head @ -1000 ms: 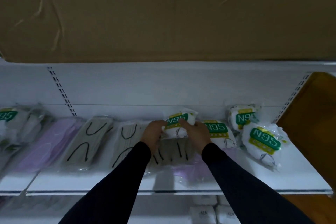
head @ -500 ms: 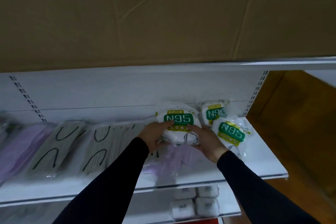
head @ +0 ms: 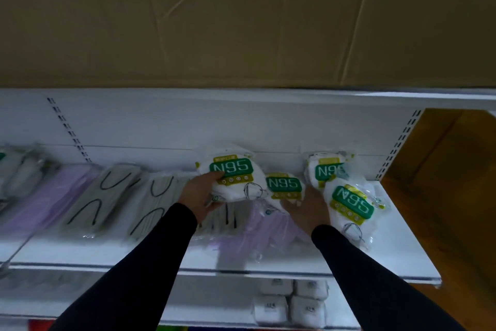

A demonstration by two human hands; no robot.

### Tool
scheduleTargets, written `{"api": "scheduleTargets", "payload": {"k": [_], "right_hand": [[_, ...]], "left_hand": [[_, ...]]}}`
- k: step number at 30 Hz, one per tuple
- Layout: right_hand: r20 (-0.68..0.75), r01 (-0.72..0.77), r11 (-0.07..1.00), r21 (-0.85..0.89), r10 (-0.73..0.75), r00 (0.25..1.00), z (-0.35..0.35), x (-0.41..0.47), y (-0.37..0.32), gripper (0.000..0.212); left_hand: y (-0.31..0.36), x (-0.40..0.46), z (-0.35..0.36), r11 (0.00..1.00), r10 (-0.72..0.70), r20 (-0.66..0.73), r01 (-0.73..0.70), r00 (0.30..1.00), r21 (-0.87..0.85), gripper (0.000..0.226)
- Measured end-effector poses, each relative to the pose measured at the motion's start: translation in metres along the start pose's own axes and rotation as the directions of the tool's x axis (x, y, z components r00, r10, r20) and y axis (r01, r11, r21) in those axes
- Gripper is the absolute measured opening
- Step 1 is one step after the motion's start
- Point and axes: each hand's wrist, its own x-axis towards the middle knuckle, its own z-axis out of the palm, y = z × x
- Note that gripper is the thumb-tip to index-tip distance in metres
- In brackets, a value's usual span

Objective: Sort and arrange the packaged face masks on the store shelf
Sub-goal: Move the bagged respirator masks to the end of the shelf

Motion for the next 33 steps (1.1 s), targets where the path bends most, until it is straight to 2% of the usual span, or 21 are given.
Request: {"api": "scheduleTargets", "payload": {"k": [3, 5, 6, 9, 13, 16, 18, 20, 23, 26, 28, 30, 33], "right_hand": [[-0.006, -0.072, 0.987, -0.142, 0.071, 0.997, 0.003, 0.007, -0.004, 0.084], [-0.034, -0.184, 0.977, -0.105, 0.181, 0.983, -0.005, 0.004, -0.014, 0.089], [-0.026, -0.227, 0.971, -0.078, 0.226, 0.974, -0.007, 0.005, -0.016, 0.084], [-0.004, -0.226, 0.974, 0.008, 0.226, 0.974, -0.010, 0.003, -0.020, 0.056], [-0.038, -0.162, 0.946, 0.282, 0.179, 0.983, -0.009, 0.001, -0.016, 0.050], [0.058, -0.204, 0.774, 0.600, 0.211, 0.976, -0.012, 0.003, -0.016, 0.046], [0.106, -0.224, 0.645, 0.731, 0.218, 0.970, -0.017, 0.002, -0.020, 0.046], [0.106, -0.218, 0.557, 0.802, 0.226, 0.968, -0.023, -0.002, -0.025, 0.047], [0.059, -0.172, 0.490, 0.855, 0.238, 0.969, -0.031, -0.007, -0.027, 0.050], [0.075, -0.155, 0.490, 0.858, 0.178, 0.981, -0.041, -0.008, -0.022, 0.047], [0.147, -0.153, 0.538, 0.829, 0.055, 0.988, -0.048, -0.014, -0.019, 0.032], [0.239, -0.177, 0.529, 0.830, -0.050, 0.970, -0.052, -0.021, -0.011, 0.027], [0.302, -0.244, 0.477, 0.845, -0.048, 0.952, -0.064, -0.031, 0.002, 0.027]], "left_hand": [[0.005, 0.001, -0.015, 1.000, 0.008, -0.015, -0.008, 1.000, -0.009, 0.014], [0.006, 0.003, -0.020, 1.000, 0.004, -0.016, -0.003, 1.000, 0.001, 0.013], [0.006, 0.003, -0.020, 1.000, -0.002, -0.017, 0.002, 1.000, 0.014, 0.010], [0.005, 0.004, -0.017, 0.999, -0.025, 0.013, 0.024, 1.000, 0.034, 0.010], [0.005, 0.003, -0.006, 0.999, -0.026, 0.089, 0.023, 0.996, 0.032, 0.017], [0.010, 0.003, 0.004, 1.000, -0.023, 0.118, 0.023, 0.993, 0.009, 0.024], [0.012, 0.003, 0.011, 1.000, -0.021, 0.151, 0.022, 0.988, -0.007, 0.031], [0.015, 0.003, 0.020, 0.999, -0.018, 0.204, 0.026, 0.979, -0.036, 0.034], [0.016, -0.001, 0.037, 0.998, -0.012, 0.289, 0.028, 0.957, -0.051, 0.033], [0.013, -0.002, 0.049, 0.999, -0.039, 0.362, 0.045, 0.931, -0.009, 0.038], [0.009, -0.006, 0.055, 0.997, -0.082, 0.389, 0.072, 0.918, 0.040, 0.039], [0.003, -0.010, 0.063, 0.989, -0.126, 0.406, 0.085, 0.905, 0.117, 0.035], [-0.010, -0.016, 0.079, 0.976, -0.132, 0.420, 0.045, 0.898, 0.211, 0.035]]}}
